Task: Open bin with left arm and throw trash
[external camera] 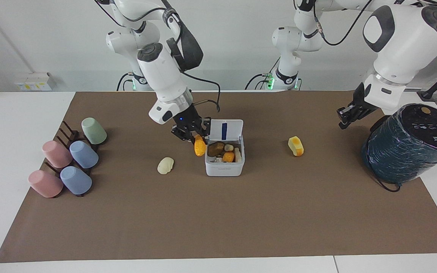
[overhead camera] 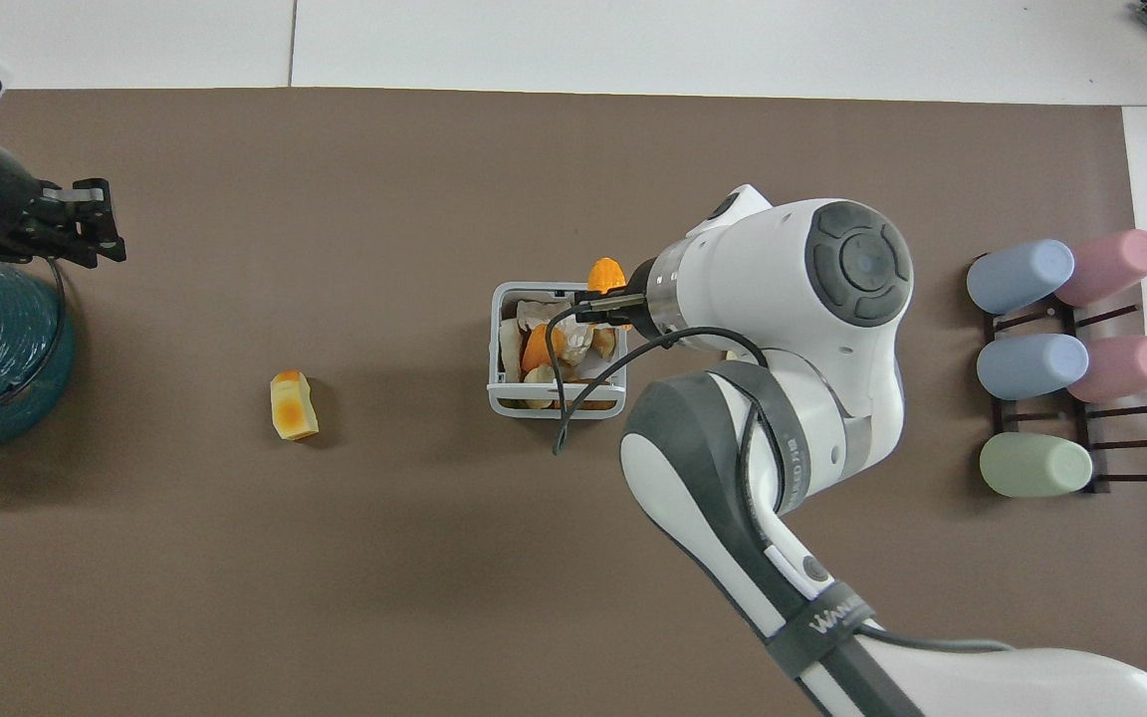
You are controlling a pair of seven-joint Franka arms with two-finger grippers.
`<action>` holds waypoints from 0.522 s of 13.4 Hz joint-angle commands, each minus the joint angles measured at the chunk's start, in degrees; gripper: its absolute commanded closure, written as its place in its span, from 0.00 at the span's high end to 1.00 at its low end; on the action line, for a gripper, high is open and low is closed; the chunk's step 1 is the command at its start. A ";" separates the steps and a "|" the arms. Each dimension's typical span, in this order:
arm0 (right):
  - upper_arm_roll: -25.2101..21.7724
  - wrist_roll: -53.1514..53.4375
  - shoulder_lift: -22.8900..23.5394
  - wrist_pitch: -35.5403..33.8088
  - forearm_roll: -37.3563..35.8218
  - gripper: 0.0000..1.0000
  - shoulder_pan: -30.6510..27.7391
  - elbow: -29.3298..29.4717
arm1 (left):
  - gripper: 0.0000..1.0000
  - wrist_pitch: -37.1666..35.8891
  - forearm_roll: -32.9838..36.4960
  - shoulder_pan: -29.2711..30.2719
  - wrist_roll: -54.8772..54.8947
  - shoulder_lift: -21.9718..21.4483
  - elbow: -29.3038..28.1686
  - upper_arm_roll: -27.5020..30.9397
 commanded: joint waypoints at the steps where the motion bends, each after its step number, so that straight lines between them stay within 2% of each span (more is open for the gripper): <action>1: 0.75 -2.85 1.94 0.22 1.30 0.00 1.51 0.65 | 0.86 10.42 2.79 -0.83 2.20 -7.13 -16.07 -0.76; 3: 0.75 -3.29 2.03 0.22 1.30 0.01 1.87 0.12 | 0.86 13.93 2.79 -1.27 3.00 -6.35 -18.37 -0.85; 4: 0.75 -3.29 2.03 0.30 1.30 0.05 1.87 -0.32 | 0.86 15.52 2.79 -2.40 2.82 -6.51 -20.30 -0.77; 6: 0.75 -3.12 3.08 1.35 1.30 0.16 2.22 -0.41 | 0.86 16.85 2.79 -3.21 2.73 -6.87 -23.03 -0.85; 7: 0.75 -3.12 3.35 1.53 1.30 0.31 2.22 -0.41 | 0.86 18.24 2.79 -3.55 2.73 -6.95 -24.52 -0.85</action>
